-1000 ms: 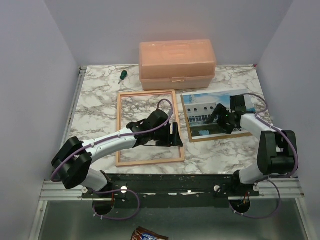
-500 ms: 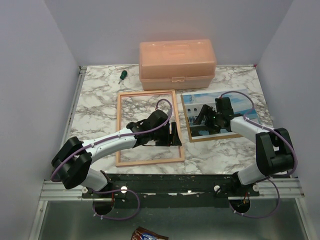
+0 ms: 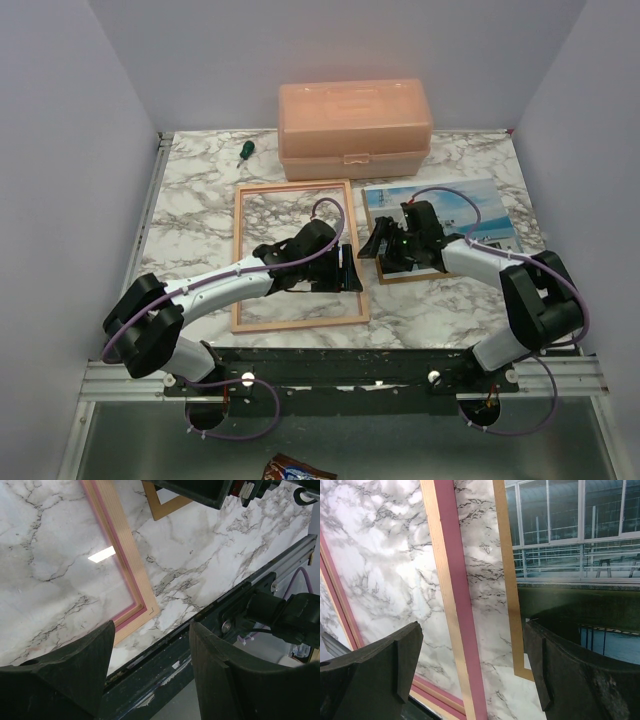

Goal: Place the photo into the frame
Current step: Move the photo frame item to the center of the board, then pick up the photo at the center of the board.

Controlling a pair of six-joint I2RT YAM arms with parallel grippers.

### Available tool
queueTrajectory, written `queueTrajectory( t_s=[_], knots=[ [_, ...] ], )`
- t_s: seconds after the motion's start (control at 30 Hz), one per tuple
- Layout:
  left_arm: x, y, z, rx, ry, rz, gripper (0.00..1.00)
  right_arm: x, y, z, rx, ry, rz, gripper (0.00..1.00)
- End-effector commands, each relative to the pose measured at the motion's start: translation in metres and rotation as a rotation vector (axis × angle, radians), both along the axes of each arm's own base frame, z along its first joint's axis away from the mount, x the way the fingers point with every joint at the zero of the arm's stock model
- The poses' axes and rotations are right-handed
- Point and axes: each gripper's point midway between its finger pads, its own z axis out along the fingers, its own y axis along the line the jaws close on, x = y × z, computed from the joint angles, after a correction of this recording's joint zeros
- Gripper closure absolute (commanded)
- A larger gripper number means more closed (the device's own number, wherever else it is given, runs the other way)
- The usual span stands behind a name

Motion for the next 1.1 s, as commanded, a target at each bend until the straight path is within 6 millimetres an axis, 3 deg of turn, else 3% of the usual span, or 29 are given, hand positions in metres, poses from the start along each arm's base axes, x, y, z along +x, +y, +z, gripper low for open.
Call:
queueTrajectory(
  t_s=[0.0,0.27,0.4,0.53,0.7,0.87,1.07],
  knots=[
    [0.001,0.001,0.003,0.0,-0.019,0.013,0.38,-0.073,-0.034,-0.054,-0.176,0.322,-0.005,0.09],
    [0.001,-0.004,0.005,-0.022,-0.017,0.0,0.39,-0.034,-0.035,-0.014,-0.195,0.198,-0.026,0.04],
    [0.001,-0.006,0.007,-0.033,-0.017,-0.003,0.39,-0.018,-0.052,-0.007,-0.161,0.194,-0.061,0.03],
    [0.0,-0.009,0.009,-0.055,-0.017,-0.01,0.39,-0.003,-0.091,-0.007,-0.105,0.214,-0.141,0.03],
    [0.0,-0.013,0.009,-0.073,-0.011,-0.012,0.38,0.01,-0.162,-0.005,-0.044,0.237,-0.332,0.01],
    [-0.001,-0.016,0.008,-0.092,-0.002,-0.014,0.37,0.021,-0.207,0.0,0.01,0.222,-0.515,0.0],
    [-0.001,-0.017,0.008,-0.108,-0.004,-0.01,0.35,0.034,-0.257,0.017,-0.068,0.168,-0.672,0.0]
  ],
)
